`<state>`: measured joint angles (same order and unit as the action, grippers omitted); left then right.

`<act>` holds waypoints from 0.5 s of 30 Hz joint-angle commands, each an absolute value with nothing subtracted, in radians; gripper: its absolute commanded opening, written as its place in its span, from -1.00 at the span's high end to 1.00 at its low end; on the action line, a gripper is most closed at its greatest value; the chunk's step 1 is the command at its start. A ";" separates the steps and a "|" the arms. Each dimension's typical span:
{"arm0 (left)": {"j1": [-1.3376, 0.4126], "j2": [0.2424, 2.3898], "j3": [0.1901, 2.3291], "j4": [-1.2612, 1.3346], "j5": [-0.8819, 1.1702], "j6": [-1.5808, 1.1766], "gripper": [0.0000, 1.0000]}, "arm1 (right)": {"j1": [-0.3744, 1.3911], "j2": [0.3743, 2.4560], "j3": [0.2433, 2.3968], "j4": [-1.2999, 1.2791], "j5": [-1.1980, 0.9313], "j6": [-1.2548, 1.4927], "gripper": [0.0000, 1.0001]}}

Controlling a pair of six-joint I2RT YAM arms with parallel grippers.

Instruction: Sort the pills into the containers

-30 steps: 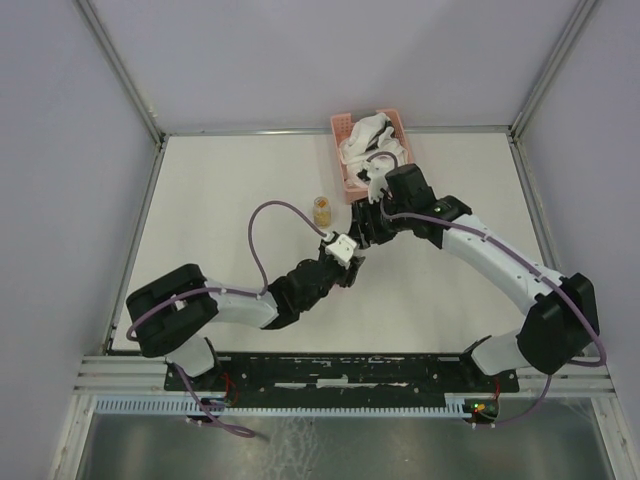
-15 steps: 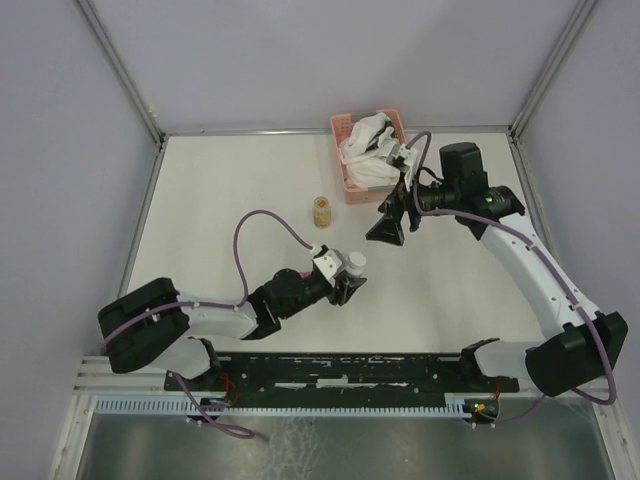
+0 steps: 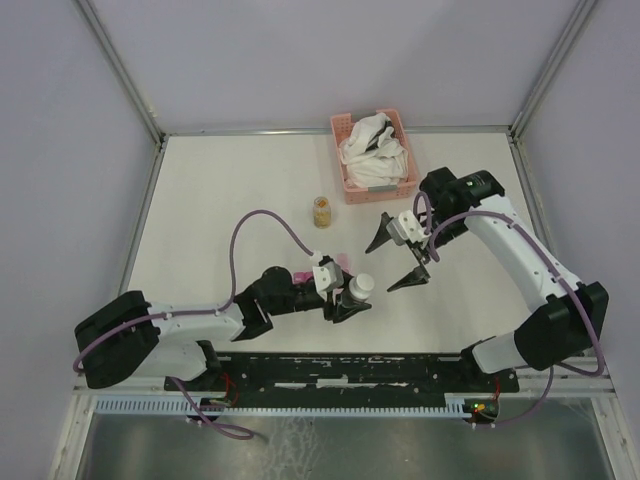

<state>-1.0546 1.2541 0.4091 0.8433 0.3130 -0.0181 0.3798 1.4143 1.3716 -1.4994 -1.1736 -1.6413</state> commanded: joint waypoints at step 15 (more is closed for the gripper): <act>-1.045 1.286 0.496 0.851 0.419 -0.052 0.94 | 0.502 1.475 1.424 -1.657 -1.214 -1.712 -0.34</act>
